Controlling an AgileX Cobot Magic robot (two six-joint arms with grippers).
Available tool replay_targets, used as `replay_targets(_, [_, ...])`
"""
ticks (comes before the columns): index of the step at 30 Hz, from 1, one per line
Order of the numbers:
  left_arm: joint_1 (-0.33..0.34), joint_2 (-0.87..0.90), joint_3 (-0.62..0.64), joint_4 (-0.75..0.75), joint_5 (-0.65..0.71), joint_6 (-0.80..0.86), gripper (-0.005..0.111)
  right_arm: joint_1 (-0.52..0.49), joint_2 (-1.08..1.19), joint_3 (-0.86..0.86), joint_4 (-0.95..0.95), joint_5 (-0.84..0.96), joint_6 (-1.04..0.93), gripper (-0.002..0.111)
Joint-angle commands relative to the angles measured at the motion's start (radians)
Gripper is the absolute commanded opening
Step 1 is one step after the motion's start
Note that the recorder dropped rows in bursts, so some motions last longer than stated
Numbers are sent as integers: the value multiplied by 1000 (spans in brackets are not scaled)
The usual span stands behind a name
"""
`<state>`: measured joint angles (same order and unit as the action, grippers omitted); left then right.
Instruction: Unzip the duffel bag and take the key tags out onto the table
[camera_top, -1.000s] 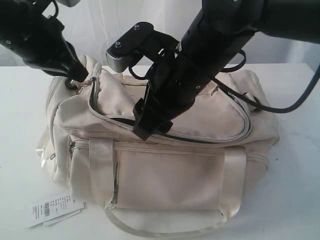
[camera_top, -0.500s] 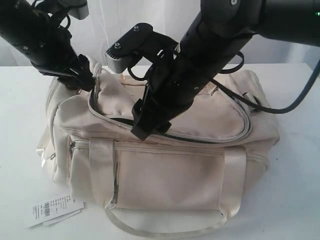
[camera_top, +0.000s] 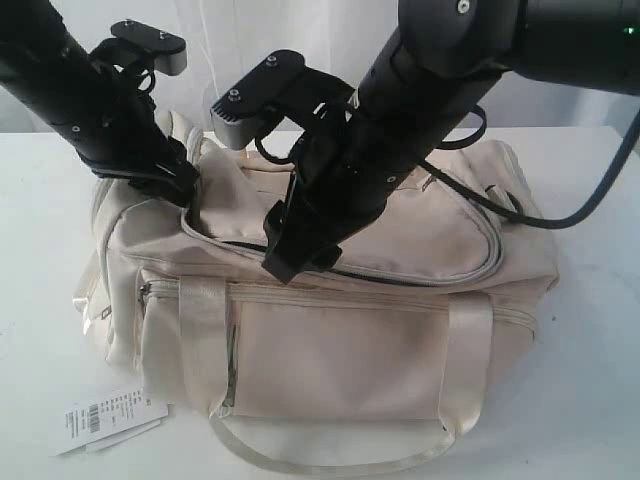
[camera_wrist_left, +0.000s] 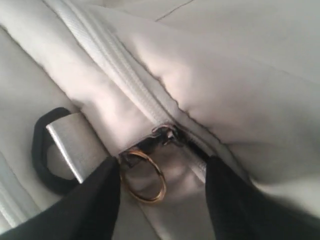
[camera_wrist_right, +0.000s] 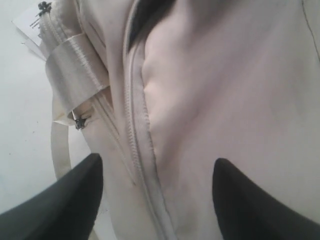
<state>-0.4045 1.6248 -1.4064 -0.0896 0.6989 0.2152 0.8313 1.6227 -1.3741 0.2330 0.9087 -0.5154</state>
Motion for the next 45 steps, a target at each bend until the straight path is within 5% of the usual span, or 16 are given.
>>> replay_targets(1, [1,-3,4,-7,-3,-13,34,-5,-2,2,9,2,4,60])
replay_targets(7, [1,-3,-3,0,-12,-13,0,-5,-2,2,9,6,25,60])
replay_targets(40, [1,-165,-86,9,55,54,0,-5,100,2,39,-112,-32,59])
replay_targets(45, [1,-163,-86,19,49,54,0,-5,107,2,39,-100,-5,31])
